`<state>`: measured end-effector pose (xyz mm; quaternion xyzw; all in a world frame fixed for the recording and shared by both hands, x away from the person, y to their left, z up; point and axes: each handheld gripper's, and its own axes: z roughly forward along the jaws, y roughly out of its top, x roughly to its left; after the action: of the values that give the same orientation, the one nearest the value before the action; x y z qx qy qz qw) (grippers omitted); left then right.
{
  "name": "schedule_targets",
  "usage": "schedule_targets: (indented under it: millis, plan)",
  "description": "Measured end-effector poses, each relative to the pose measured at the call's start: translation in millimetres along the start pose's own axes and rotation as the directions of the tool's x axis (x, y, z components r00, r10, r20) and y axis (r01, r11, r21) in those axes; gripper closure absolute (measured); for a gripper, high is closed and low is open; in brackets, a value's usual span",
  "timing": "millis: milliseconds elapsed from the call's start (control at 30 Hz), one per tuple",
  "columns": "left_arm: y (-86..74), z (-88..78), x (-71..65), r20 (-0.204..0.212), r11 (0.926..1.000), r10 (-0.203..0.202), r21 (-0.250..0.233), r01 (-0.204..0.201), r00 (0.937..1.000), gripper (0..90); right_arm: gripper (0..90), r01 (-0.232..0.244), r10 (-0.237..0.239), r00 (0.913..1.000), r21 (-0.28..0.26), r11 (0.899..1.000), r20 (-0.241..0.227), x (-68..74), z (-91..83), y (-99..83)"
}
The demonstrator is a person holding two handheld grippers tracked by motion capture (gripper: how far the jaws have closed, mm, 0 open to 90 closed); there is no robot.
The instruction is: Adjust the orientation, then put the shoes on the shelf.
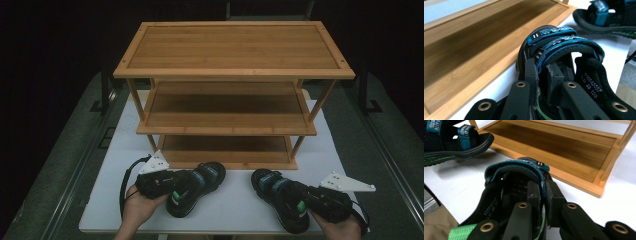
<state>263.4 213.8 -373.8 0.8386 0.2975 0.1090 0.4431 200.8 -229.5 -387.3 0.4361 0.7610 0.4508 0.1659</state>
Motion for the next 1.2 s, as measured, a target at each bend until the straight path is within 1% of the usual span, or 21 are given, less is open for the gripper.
schedule_targets:
  millis: [33,133,200,400,467,500,533,667,700,733,833,900,1033,1200]
  plan:
    - [1.3,-0.3,0.2,0.0,1.0,0.002,-0.002,-0.002,1.0,81.9,83.2,0.007,-0.007,1.0,-0.003,1.0,-0.004,0.5,0.9,1.0]
    - [4.7,-1.3,1.5,-0.004,0.9999,-0.001,-0.012,0.001,1.0,81.9,83.2,0.0,0.0,1.0,-0.013,1.0,-0.009,2.7,3.3,4.4]
    - [7.5,-1.2,3.2,-0.01,0.9998,-0.004,-0.019,0.004,0.9999,81.9,83.2,0.004,-0.004,0.9999,-0.02,1.0,-0.009,3.7,5.2,7.7]
    - [10.8,-1.3,7.2,-0.025,0.9994,-0.017,-0.031,0.016,0.9995,81.9,83.1,0.009,-0.009,0.9999,-0.025,1.0,-0.007,6.2,11.3,16.5]
    - [12.2,1.2,11.5,-0.039,0.9987,-0.035,-0.037,0.033,0.9986,81.9,83.1,0.002,-0.002,1.0,-0.029,1.0,-0.006,7.3,17.3,22.8]
    - [12.2,1.2,11.5,-0.039,0.9987,-0.035,-0.037,0.033,0.9986,81.9,83.1,0.003,-0.003,1.0,-0.031,1.0,-0.005,7.4,19.0,24.6]
    - [13.9,3.5,15.4,-0.042,0.9983,-0.044,-0.041,0.042,0.9981,81.9,83.1,0.0,-0.001,1.0,-0.034,0.999,-0.005,7.9,21.3,26.9]
    - [17.8,8.5,19.8,-0.048,0.9976,-0.054,-0.046,0.051,0.9974,81.9,83.1,-0.011,0.011,0.9999,-0.048,0.999,-0.005,8.6,30.2,35.5]
    - [17.8,8.5,19.8,-0.048,0.9976,-0.054,-0.046,0.051,0.9974,81.9,83.1,-0.008,0.008,1.0,-0.049,0.999,-0.005,8.7,32.5,37.3]
    - [18.5,10.0,21.7,-0.052,0.997,-0.058,-0.054,0.055,0.997,81.9,83.1,-0.005,0.005,1.0,-0.049,0.999,-0.003,9.4,34.7,38.8]
    - [18.7,11.2,23.1,-0.054,0.9963,-0.067,-0.058,0.064,0.9962,81.9,83.1,-0.006,0.006,1.0,-0.048,0.999,0.001,10.9,39.2,41.2]
    - [18.8,14.0,24.5,-0.064,0.9957,-0.076,-0.059,0.072,0.9951,81.9,83.1,0.001,0.0,0.9999,-0.047,0.999,0.01,13.3,45.9,43.9]
    - [19.3,18.1,26.9,-0.081,0.9948,-0.086,-0.063,0.081,0.993,81.9,83.0,-0.016,0.017,0.9997,-0.055,0.998,0.018,13.6,51.5,45.7]
    - [20.9,24.9,28.3,-0.095,0.9939,-0.095,-0.065,0.089,0.991,81.9,83.0,-0.019,0.021,0.999,-0.061,0.998,0.039,13.4,58.3,48.3]
